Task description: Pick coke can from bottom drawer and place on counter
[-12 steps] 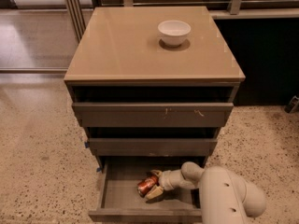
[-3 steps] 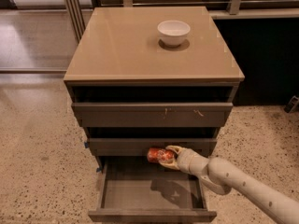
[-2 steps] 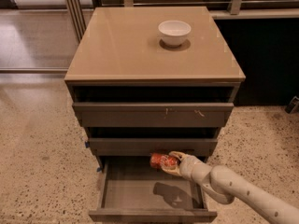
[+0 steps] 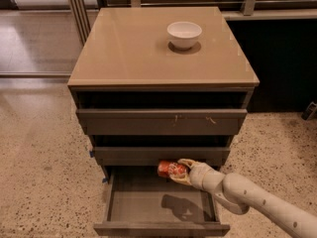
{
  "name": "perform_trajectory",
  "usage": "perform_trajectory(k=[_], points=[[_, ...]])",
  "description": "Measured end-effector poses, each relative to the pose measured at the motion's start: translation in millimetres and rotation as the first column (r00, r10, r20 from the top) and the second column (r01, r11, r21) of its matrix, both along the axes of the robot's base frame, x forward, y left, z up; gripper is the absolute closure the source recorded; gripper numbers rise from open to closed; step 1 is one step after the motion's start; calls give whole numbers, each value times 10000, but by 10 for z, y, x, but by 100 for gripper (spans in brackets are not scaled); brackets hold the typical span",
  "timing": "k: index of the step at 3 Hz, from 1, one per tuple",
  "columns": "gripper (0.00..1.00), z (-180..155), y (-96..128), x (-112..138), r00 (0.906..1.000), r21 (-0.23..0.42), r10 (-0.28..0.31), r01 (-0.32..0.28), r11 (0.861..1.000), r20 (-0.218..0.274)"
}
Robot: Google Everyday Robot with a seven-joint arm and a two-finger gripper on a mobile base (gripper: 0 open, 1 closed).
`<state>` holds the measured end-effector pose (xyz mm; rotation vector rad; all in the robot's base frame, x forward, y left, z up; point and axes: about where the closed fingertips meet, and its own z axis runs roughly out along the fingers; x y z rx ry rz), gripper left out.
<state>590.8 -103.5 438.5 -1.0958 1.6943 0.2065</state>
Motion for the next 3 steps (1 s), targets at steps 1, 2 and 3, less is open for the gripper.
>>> perform_trajectory(k=[1, 2, 3], points=[[100, 597, 51, -127, 9994, 236, 170, -177, 9996, 299], [100, 1300, 18, -299, 9947, 163, 51, -68, 9998, 1024], [100, 1944, -49, -439, 9813, -17, -171, 177, 9998, 1916]])
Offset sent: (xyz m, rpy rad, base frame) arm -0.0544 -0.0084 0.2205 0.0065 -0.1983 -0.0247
